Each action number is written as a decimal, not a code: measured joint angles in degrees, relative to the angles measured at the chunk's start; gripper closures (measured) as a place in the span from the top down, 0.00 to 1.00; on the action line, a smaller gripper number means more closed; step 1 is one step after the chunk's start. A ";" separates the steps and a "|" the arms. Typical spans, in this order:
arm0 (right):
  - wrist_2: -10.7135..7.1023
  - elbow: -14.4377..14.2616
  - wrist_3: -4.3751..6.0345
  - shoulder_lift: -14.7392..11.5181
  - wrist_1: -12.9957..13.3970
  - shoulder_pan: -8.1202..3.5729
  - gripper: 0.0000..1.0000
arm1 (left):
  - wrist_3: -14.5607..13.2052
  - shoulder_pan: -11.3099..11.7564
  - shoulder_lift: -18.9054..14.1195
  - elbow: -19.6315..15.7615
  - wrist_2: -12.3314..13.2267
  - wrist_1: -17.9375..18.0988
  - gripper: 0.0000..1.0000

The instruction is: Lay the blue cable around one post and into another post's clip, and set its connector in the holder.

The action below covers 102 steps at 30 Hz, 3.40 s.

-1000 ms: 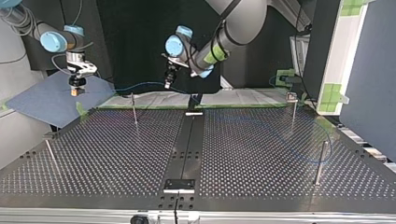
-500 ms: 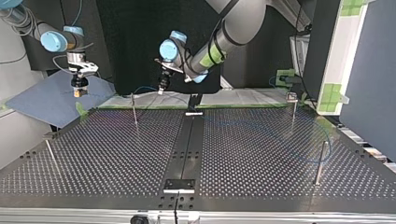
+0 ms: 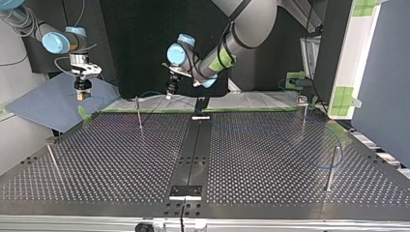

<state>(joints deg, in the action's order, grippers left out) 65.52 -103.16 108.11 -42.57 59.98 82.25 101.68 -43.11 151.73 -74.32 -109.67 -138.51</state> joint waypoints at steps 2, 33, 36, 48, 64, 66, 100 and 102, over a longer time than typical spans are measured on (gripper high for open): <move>0.03 0.00 0.05 0.17 -0.01 -0.05 0.00 | -0.03 0.11 0.00 0.00 0.01 -0.07 0.00; 0.24 0.81 -0.39 1.47 -0.79 -0.07 0.00 | -0.43 -0.62 -0.09 0.53 2.68 -1.65 0.00; 0.23 0.97 -0.29 1.47 -1.04 -0.08 0.00 | -0.08 -0.46 -0.09 1.56 2.78 -2.38 0.00; 0.20 1.35 0.26 1.55 -0.85 -0.11 0.00 | 0.05 -0.27 -0.09 3.21 2.83 -4.24 0.00; 0.18 3.51 0.92 1.64 -2.85 -0.20 0.00 | 2.01 0.47 -0.09 5.21 3.56 -5.37 0.00; 0.19 3.53 0.99 1.65 -2.77 -0.21 0.00 | 2.31 0.64 -0.09 5.21 3.60 -5.38 0.00; 2.08 3.64 -5.97 5.33 -5.03 0.88 0.00 | -3.70 1.10 1.14 -1.11 3.76 -4.88 0.00; 1.44 3.63 -7.00 4.88 -5.90 0.81 0.00 | -4.36 0.90 0.86 -1.11 3.74 -5.29 0.00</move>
<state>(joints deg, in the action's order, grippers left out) 66.96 -99.53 101.11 -37.70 54.09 83.06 97.33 -42.21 152.59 -75.43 -105.93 -143.80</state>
